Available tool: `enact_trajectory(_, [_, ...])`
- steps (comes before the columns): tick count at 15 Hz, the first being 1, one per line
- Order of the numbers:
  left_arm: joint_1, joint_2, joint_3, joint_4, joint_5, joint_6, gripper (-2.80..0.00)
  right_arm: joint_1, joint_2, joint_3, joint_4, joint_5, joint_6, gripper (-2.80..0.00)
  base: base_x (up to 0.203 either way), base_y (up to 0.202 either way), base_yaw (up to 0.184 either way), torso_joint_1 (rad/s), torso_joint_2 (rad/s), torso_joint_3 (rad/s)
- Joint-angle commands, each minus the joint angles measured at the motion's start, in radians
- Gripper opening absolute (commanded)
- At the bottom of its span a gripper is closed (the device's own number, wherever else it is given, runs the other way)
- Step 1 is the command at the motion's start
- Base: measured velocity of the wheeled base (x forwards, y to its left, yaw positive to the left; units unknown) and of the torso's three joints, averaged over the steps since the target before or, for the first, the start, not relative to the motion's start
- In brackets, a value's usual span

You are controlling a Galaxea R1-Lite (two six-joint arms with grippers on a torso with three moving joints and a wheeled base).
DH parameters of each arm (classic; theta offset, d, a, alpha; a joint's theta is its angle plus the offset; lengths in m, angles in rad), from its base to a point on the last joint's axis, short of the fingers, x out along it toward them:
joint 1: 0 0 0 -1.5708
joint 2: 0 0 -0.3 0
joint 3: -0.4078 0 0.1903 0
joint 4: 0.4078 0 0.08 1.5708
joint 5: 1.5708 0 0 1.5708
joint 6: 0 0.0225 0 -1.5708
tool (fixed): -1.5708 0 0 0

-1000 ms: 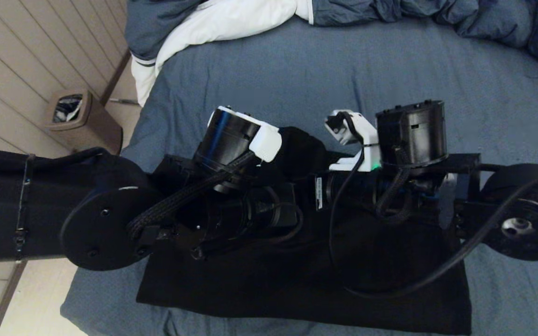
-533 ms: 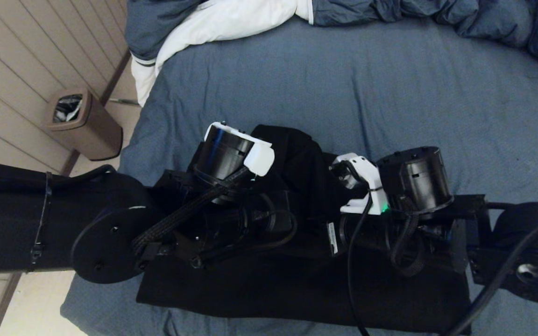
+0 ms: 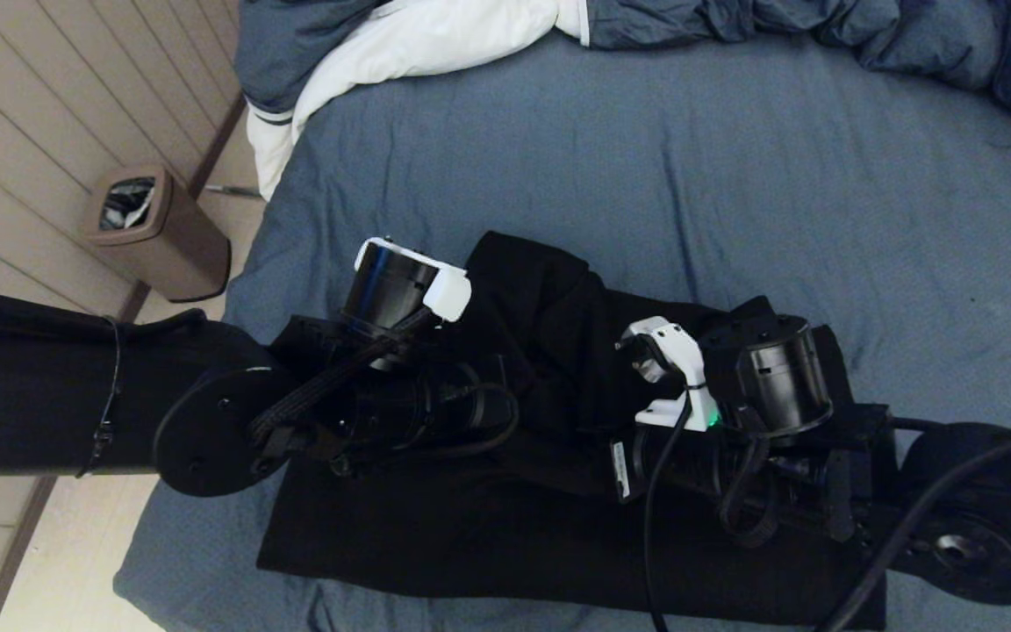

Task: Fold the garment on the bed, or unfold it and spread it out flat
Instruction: Fold the black sweatshirt

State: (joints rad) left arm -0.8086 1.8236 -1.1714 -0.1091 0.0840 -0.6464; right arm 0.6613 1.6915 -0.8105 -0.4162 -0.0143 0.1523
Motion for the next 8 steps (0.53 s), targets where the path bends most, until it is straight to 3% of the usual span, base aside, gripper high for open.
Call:
enact_trajectory(1, [0.015,-0.01,0.019,-0.007,0.001,-0.005,-2.8,0.0,-0.002,-0.018,-0.004,-0.002,-0.001,-2.8,0.0,0.0,0.0,0.0,0.0,0.0])
enact_trajectory(8, [0.028,-0.169,-0.029,0.01,-0.009,0.005,-2.8,-0.015,-0.164,-0.085,0.047,-0.011,-0.021,-2.8,0.0,0.0,0.0,0.0,0.0,0.0])
